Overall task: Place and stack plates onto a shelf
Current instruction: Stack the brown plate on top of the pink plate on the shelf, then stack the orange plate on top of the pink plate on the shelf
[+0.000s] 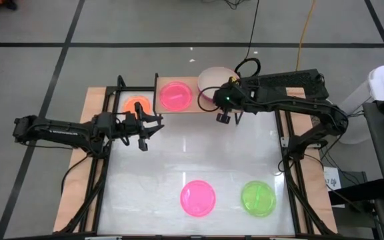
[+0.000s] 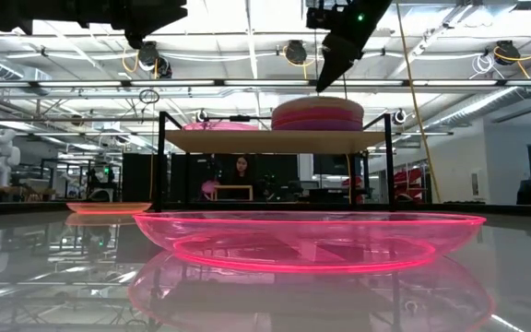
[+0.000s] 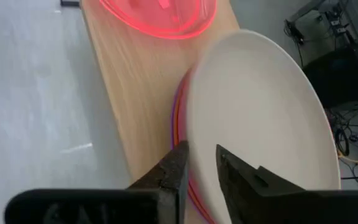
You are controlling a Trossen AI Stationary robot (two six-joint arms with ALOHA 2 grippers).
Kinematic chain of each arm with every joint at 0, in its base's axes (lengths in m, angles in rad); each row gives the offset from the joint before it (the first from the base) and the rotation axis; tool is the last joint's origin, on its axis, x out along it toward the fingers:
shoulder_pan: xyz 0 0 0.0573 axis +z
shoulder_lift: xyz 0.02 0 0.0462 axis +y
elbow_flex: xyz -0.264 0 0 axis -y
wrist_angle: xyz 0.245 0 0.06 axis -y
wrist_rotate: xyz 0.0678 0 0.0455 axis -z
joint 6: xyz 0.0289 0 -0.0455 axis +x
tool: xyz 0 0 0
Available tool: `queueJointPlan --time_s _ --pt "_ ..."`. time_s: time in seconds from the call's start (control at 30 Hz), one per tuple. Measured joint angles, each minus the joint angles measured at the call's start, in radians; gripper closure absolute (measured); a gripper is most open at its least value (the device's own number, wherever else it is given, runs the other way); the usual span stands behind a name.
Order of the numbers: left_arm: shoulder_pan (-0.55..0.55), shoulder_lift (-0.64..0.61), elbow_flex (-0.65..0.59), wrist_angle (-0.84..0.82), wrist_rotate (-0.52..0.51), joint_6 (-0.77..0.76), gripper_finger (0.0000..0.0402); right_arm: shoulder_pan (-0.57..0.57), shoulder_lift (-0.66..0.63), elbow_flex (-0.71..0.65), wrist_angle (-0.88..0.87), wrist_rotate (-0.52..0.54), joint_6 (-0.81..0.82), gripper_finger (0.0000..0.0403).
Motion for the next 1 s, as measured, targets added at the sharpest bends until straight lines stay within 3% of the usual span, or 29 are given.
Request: queueJointPlan --time_s 0.23,0.43,0.53,0.7,0.83,1.0 --pt "0.000 0.000 0.000 -0.047 -0.059 -0.044 0.0257 0.060 -0.060 0.000 0.009 0.000 0.075 0.0310" --pt "0.000 -0.004 0.040 -0.336 -0.318 -0.092 0.0257 0.199 -0.151 -0.045 0.068 -0.002 0.216 0.0311" --pt "0.000 -0.003 0.093 -0.556 -0.413 -0.149 0.0257 0.298 -0.201 -0.126 0.198 -0.003 0.203 0.0312" --pt "0.003 0.013 0.151 -0.856 -0.433 -0.248 0.0257 0.449 -0.280 -0.323 0.522 -0.002 0.152 0.0312" --pt "0.035 0.054 0.158 -0.992 -0.439 -0.286 0.0257 0.541 -0.321 -0.503 0.806 -0.001 0.052 0.0312" --pt "0.102 0.129 0.158 -1.035 -0.443 -0.198 0.0257 0.611 -0.374 -0.669 1.131 0.035 -0.089 0.0312"
